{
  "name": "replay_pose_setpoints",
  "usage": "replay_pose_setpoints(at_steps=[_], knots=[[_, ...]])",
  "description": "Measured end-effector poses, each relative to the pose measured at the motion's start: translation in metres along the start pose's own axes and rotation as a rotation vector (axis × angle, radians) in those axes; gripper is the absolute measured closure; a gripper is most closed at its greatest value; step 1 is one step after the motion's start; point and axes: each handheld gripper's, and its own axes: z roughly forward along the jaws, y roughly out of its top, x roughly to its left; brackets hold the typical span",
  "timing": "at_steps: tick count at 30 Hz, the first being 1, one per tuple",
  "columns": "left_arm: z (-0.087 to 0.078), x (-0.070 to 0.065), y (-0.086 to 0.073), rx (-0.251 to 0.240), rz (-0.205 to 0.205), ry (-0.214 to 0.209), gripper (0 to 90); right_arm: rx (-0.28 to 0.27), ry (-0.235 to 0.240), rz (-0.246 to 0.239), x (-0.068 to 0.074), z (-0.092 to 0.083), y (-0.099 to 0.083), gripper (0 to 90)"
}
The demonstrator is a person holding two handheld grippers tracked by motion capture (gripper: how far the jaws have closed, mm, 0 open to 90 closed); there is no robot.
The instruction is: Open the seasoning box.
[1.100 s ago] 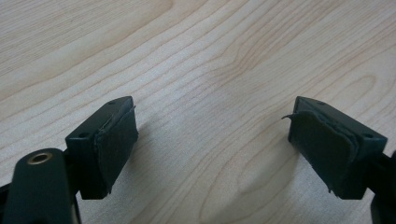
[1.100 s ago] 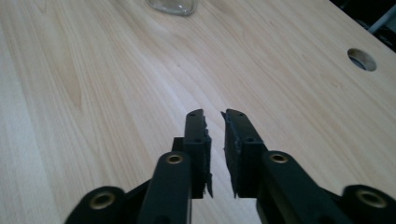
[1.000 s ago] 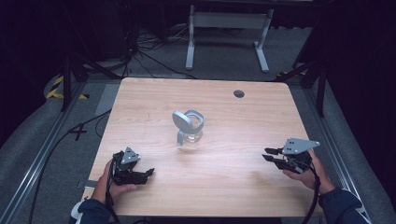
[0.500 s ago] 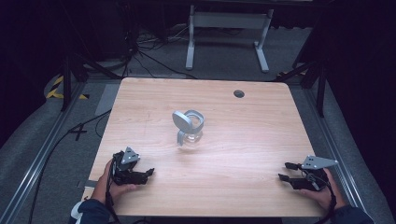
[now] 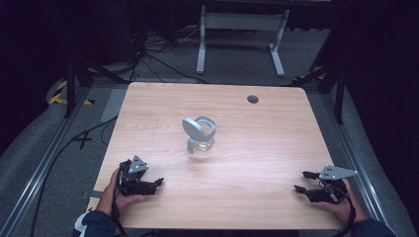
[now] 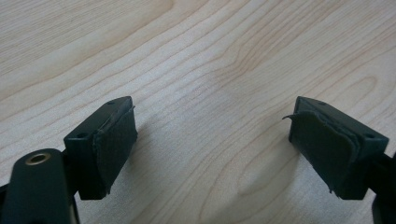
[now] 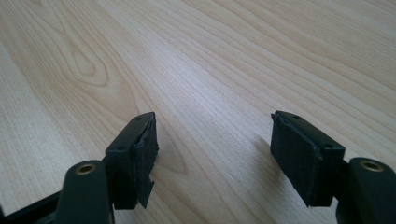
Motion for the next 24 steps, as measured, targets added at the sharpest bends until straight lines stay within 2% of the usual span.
replay_pose_setpoints(at_steps=[22, 24], knots=[[-0.0001, -0.0007, 0.0003, 0.009, -0.013, 0.001, 15.0, 0.0, 0.0, -0.001, -0.0002, 0.0003, 0.0002, 31.6], [0.0008, -0.0014, 0.0, 0.003, -0.026, -0.004, 15.0, 0.0, -0.001, -0.002, -0.0002, 0.0003, 0.0002, 31.6]])
